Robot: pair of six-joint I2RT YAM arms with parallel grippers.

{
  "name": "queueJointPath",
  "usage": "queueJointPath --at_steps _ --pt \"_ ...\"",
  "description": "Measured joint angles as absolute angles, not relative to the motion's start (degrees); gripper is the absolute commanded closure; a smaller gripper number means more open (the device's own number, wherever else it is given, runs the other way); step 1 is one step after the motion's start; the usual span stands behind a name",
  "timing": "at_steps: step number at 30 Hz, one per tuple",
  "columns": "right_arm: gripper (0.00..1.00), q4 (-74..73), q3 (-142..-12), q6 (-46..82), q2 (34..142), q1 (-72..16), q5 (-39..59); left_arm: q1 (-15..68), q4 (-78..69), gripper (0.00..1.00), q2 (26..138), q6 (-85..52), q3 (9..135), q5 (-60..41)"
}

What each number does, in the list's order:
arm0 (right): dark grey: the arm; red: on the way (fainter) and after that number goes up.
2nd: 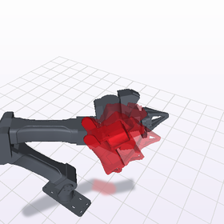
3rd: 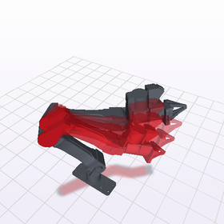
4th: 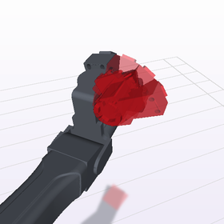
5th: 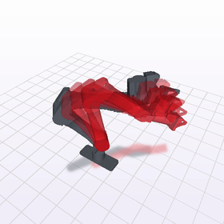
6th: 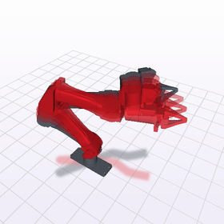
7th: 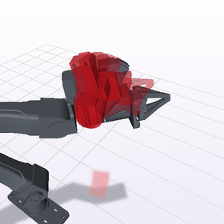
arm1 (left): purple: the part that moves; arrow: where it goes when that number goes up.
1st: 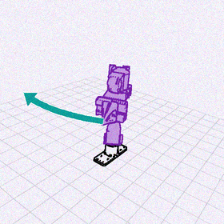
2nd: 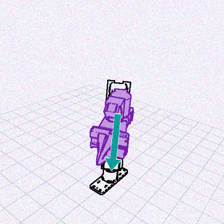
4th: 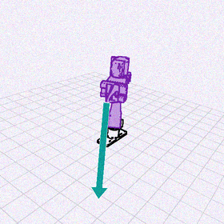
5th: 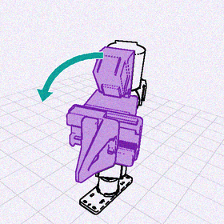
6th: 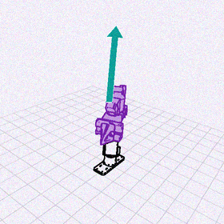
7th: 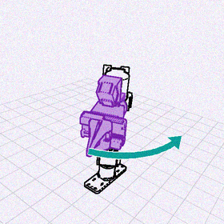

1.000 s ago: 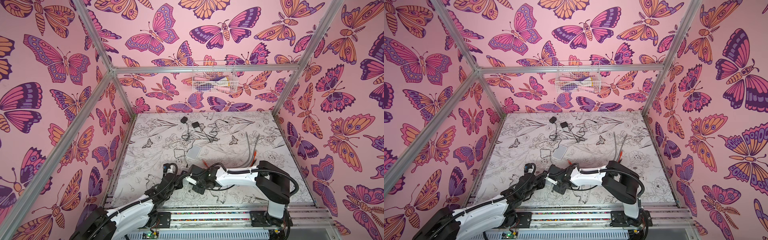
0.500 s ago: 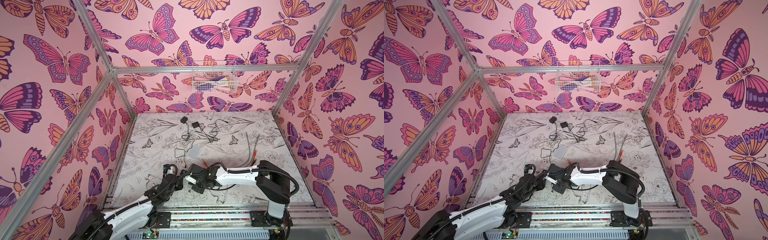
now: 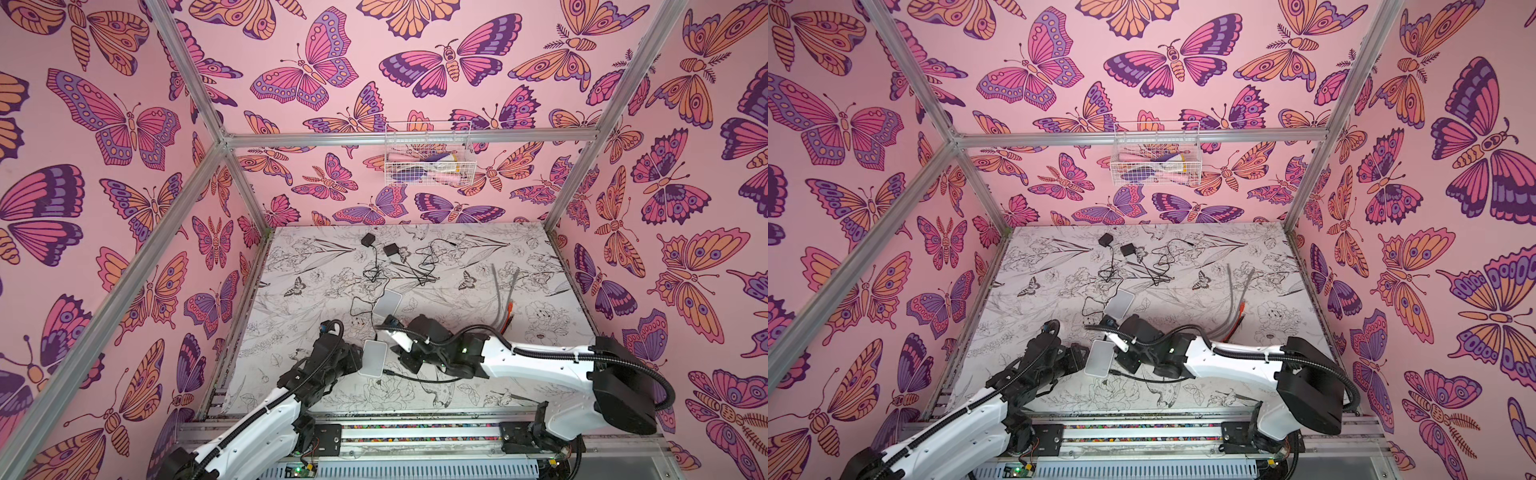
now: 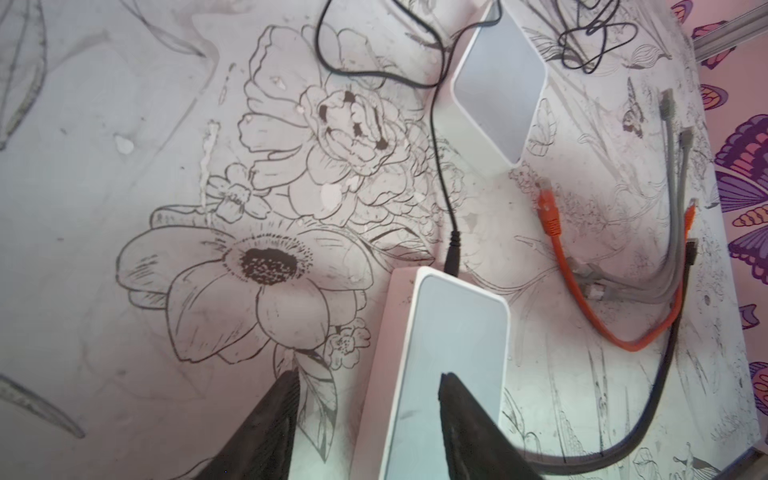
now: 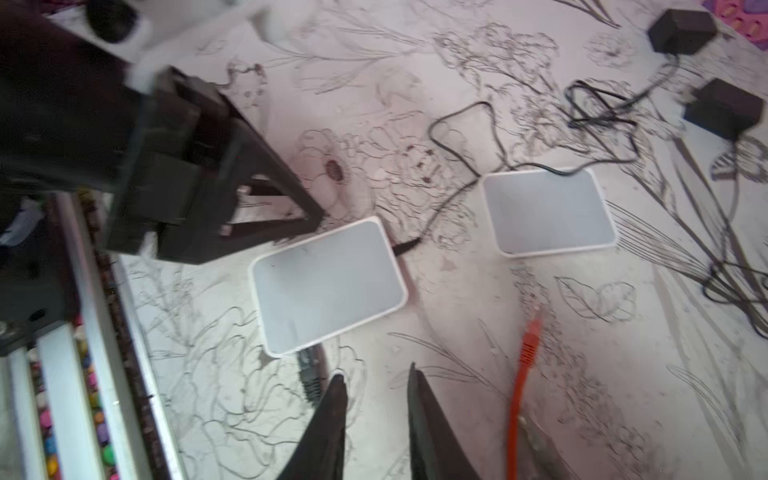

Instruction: Insert the plug into the switch port

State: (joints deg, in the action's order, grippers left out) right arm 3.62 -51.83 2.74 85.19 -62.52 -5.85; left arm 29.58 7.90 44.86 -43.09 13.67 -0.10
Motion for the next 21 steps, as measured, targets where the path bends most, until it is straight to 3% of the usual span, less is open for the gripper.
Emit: queueJointPath --at_steps 9,21 --pt "0.69 8.1 -56.1 4.8 89.6 -51.8 -5.6 29.5 9.1 0.41 36.2 -40.9 15.9 -3.7" --pt "0.67 15.0 -67.1 4.6 106.6 -49.1 -4.6 29.5 13.3 0.39 27.1 -40.1 16.6 -8.1"
